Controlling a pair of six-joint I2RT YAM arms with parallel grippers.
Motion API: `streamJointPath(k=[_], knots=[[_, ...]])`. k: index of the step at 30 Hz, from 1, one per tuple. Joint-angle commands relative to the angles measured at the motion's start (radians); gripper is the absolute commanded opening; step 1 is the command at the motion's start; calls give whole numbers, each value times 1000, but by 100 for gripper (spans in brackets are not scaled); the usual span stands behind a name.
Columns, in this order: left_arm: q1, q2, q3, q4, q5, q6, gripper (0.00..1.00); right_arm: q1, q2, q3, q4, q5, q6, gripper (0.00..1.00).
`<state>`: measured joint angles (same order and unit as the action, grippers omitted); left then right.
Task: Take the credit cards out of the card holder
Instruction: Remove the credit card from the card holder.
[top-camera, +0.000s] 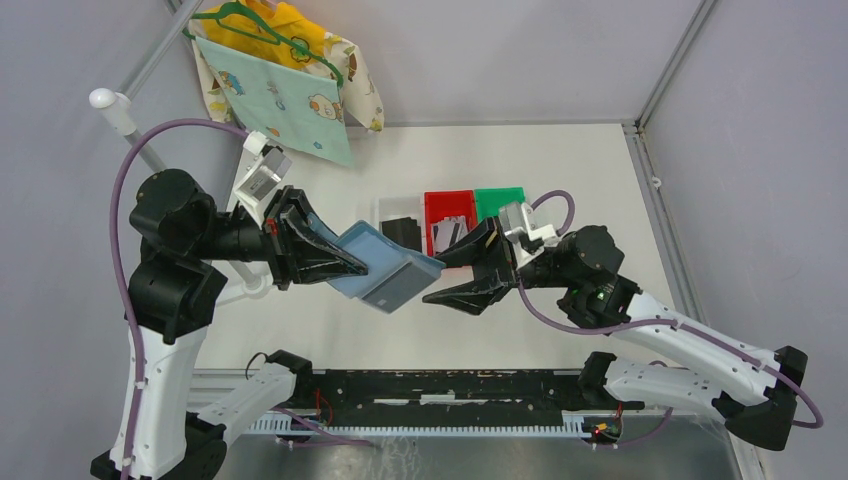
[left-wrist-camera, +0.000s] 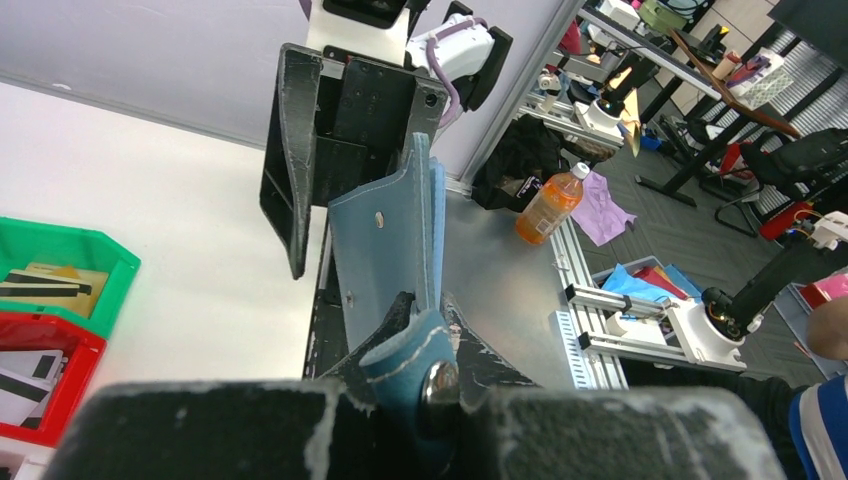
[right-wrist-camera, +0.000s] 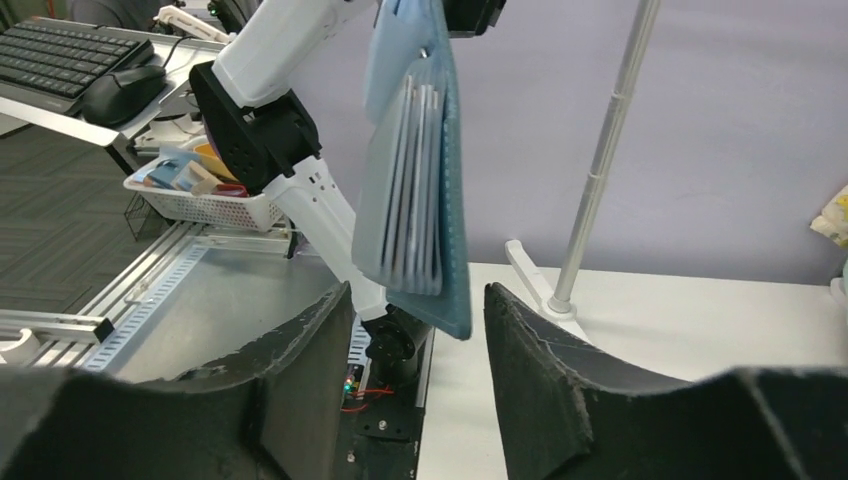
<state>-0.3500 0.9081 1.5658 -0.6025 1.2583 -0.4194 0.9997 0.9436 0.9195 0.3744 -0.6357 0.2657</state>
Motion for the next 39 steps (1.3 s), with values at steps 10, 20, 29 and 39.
streamJointPath(k=[10, 20, 29, 39], knots=[[0, 4, 38, 55, 3, -39, 4, 4, 15, 18, 157, -76, 87, 32], [0, 5, 43, 56, 4, -45, 4, 3, -17, -17, 161, -96, 78, 35], [0, 3, 40, 63, 3, -50, 4, 3, -13, -37, 192, -89, 96, 36], [0, 1, 31, 63, 1, -45, 4, 4, 9, -24, 227, -75, 130, 28]])
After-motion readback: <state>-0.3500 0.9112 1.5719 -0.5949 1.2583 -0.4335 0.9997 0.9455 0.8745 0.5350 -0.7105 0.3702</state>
